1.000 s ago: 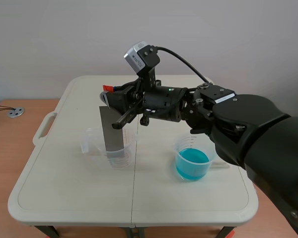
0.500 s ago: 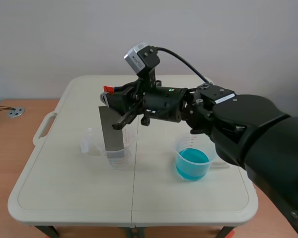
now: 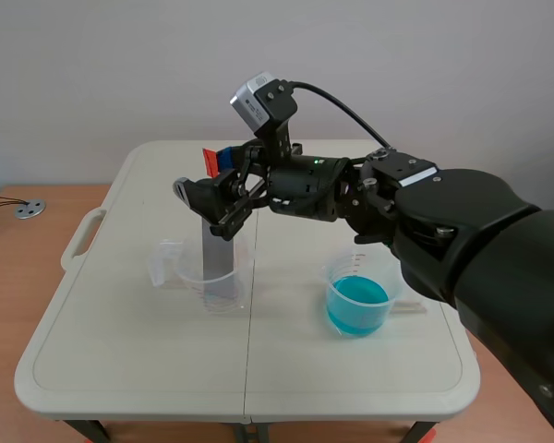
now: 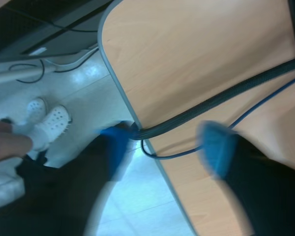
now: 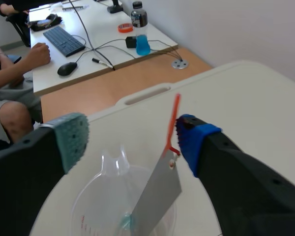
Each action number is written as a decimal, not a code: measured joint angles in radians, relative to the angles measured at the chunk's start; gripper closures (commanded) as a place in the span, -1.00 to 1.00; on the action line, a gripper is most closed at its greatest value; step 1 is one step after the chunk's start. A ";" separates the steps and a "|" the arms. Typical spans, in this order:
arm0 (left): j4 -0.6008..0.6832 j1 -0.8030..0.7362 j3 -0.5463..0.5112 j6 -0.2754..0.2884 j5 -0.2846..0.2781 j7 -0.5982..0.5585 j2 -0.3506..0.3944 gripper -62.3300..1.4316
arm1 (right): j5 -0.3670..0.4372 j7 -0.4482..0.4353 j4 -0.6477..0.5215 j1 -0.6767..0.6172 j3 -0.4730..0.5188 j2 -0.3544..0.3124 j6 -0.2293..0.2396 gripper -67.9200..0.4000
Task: Hold the metal plate by the orange handle, dip it into the blue solution, take it out and point at it, then put the plate back in the beaker on the left.
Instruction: 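Return to the home posture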
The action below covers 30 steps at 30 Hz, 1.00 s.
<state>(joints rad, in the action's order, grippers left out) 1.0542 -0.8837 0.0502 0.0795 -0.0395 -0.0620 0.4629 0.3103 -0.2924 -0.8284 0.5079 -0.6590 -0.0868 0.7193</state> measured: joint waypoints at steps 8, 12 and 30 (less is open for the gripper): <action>0.000 0.000 0.000 -0.004 -0.006 0.008 0.000 -1.00 | -0.001 -0.032 0.000 0.014 0.000 0.000 -0.025 -0.95; 0.000 0.000 0.000 -0.003 -0.006 0.013 0.000 -1.00 | -0.005 -0.018 0.000 0.014 0.000 0.000 -0.026 -0.95; 0.008 0.000 -0.062 -0.039 -0.077 -0.048 0.051 -1.00 | 0.023 0.068 -0.151 -0.042 0.026 -0.124 -0.129 -0.95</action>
<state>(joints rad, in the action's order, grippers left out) 1.0626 -0.8841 -0.0116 0.0402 -0.1165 -0.1101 0.5144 0.3336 -0.2249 -0.9798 0.4664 -0.6331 -0.2108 0.5900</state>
